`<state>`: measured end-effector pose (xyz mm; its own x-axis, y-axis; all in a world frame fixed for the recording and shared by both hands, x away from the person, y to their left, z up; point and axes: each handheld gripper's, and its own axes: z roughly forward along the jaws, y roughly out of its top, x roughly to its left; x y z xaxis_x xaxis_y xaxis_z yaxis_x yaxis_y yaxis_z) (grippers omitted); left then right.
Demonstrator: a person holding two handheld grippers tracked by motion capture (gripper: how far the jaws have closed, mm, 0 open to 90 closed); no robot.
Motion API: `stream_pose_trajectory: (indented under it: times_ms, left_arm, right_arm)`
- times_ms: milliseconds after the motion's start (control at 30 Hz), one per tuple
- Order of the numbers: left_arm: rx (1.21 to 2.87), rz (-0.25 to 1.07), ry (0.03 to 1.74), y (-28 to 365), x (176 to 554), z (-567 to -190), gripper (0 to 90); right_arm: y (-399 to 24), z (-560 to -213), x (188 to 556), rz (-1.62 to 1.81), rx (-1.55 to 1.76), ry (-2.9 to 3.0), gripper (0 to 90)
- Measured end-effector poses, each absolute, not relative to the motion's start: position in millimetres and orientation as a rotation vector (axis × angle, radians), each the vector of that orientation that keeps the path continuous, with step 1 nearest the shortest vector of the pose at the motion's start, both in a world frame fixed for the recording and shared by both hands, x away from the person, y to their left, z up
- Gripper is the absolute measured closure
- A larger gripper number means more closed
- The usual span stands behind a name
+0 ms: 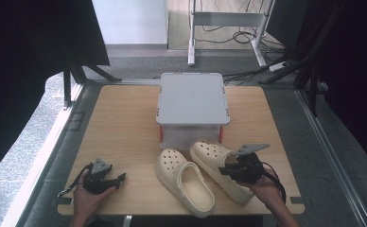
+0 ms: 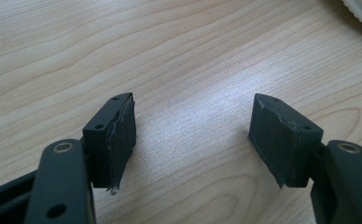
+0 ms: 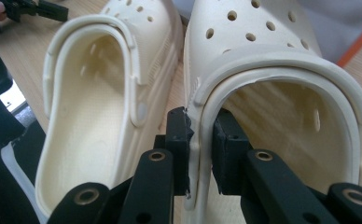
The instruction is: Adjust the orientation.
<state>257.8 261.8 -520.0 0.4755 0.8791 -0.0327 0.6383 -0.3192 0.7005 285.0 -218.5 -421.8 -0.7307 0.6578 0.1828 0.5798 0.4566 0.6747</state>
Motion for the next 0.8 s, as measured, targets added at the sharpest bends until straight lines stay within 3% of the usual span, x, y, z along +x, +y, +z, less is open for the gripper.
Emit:
stream_pose_trajectory:
  times_ms: [800]
  left_arm:
    - [2.068, 0.472, 1.251, 262, 258, -520, 32.2]
  right_arm:
    - [-182, -430, 288, 1.095, 1.088, 2.604, 78.2]
